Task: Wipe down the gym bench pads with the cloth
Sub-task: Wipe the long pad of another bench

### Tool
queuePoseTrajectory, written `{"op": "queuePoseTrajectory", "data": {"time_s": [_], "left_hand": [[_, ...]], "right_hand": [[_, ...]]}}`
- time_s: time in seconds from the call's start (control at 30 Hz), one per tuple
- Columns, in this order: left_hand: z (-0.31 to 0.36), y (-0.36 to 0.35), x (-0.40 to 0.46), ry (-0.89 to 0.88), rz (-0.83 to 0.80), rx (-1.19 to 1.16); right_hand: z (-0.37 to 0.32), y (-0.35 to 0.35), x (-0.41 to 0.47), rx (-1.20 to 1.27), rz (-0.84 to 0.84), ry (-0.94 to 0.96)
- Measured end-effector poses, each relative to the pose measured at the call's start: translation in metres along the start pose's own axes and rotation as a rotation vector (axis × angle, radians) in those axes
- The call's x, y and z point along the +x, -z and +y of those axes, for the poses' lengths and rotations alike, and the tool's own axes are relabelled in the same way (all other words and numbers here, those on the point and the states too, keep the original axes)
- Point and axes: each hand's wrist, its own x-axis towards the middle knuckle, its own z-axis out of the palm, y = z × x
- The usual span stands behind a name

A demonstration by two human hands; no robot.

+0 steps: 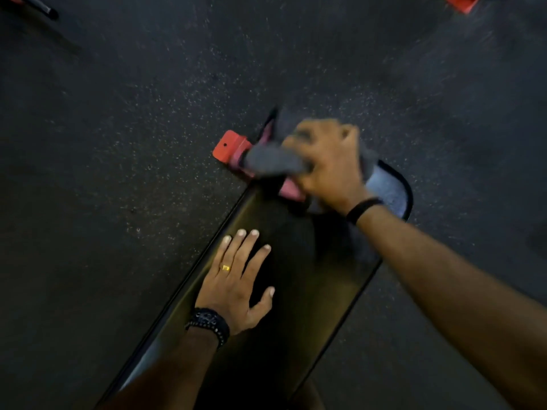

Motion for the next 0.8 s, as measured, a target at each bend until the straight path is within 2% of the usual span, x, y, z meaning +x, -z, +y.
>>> {"op": "queuePoseTrajectory", "data": {"time_s": [0.07,0.1,0.13,0.23,0.27,0.3,0.33,0.43,0.47,0.5,0.6,0.67,0.73,0.8], "left_hand": [[0.000,-0.001,0.002,0.004,-0.002,0.001],[0.001,0.001,0.002,0.004,-0.018,0.000],[0.002,0.003,0.004,0.002,-0.030,-0.010],[0.001,0.003,0.003,0.011,-0.010,-0.036],[0.001,0.002,0.002,0.010,-0.009,-0.032],[0.001,0.001,0.001,0.008,-0.013,-0.022],[0.001,0.002,0.001,0.005,-0.020,-0.011],[0.000,0.001,0.001,0.006,-0.023,0.010],[0.000,0.001,0.002,0.008,-0.028,0.007],[0.000,0.001,0.002,0.007,-0.033,0.005],[0.000,0.000,0.002,0.005,-0.028,0.022],[-0.001,-0.001,0.001,0.000,-0.018,0.023],[0.000,-0.003,0.000,-0.005,-0.009,0.028],[0.000,-0.003,0.000,-0.002,-0.007,0.017]], "right_hand": [[0.015,0.012,0.004,0.061,0.065,-0.393],[0.003,0.012,-0.011,0.063,0.105,-0.487],[-0.013,0.010,-0.036,0.055,0.101,-0.440],[-0.043,0.011,-0.135,0.053,-0.088,0.105],[-0.025,0.013,-0.145,0.061,-0.079,0.189],[-0.003,0.014,-0.140,0.044,-0.025,0.150],[0.016,0.015,-0.125,0.008,0.031,0.003],[0.041,0.017,-0.075,-0.028,0.237,-0.719],[0.027,0.014,-0.080,-0.034,0.274,-0.827],[0.002,0.010,-0.099,-0.036,0.282,-0.832],[-0.083,0.003,-0.198,0.087,0.160,-0.580],[-0.080,0.001,-0.223,0.147,0.158,-0.525],[-0.041,0.001,-0.190,0.146,0.292,-0.646],[0.011,0.009,-0.135,0.150,0.455,-0.918]]}}
